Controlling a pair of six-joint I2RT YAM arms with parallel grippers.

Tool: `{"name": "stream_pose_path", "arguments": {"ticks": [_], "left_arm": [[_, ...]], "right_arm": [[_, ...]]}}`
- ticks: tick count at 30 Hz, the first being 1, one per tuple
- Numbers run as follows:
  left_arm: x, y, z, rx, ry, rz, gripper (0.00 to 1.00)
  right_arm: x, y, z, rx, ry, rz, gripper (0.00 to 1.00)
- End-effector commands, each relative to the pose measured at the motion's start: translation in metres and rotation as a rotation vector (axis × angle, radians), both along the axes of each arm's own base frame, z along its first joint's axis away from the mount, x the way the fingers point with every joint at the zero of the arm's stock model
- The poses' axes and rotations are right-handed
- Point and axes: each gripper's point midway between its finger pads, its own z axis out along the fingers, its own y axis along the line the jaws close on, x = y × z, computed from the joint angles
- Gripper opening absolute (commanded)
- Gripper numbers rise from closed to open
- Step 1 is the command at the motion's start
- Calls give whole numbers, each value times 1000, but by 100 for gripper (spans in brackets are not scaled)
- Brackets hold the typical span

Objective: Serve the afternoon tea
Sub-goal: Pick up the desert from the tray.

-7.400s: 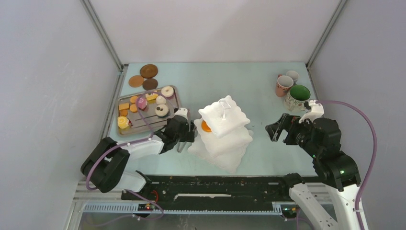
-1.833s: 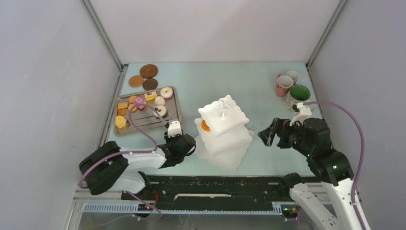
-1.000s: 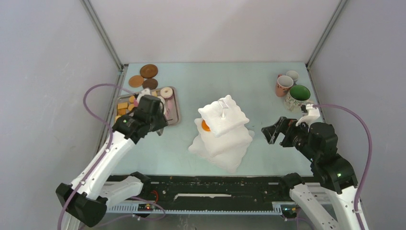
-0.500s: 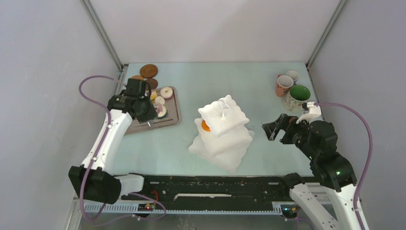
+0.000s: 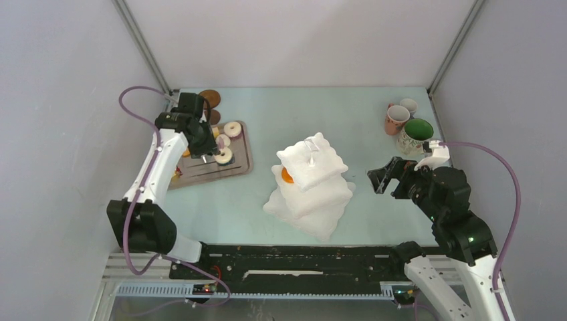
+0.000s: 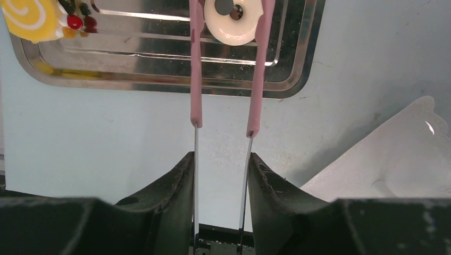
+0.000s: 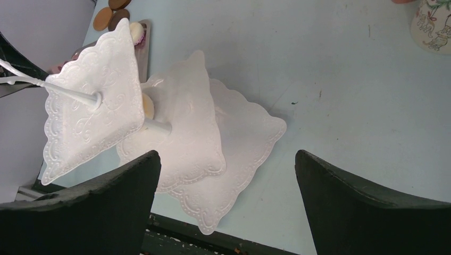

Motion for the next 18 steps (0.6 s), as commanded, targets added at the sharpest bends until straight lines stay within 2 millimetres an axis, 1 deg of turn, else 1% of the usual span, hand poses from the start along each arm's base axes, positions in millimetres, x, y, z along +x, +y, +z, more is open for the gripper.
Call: {"name": "stream_pose_path", "arguments": {"ticks": [1,7,11,18], "left_arm": [[10,6,9,35,-14,-33,41],[13,9,2,41,17,-48,41],[14,11,2,54,23,-52,42],[16,10,-3,51,41,-67,43]], "right_arm": [[8,-3,12,-13,-46,-16,100],[10,-4,10,-17,-37,-20,100],[10,-4,9,-14,-32,-19,100],[11,-5,7,-13,-28,-23,100]]}}
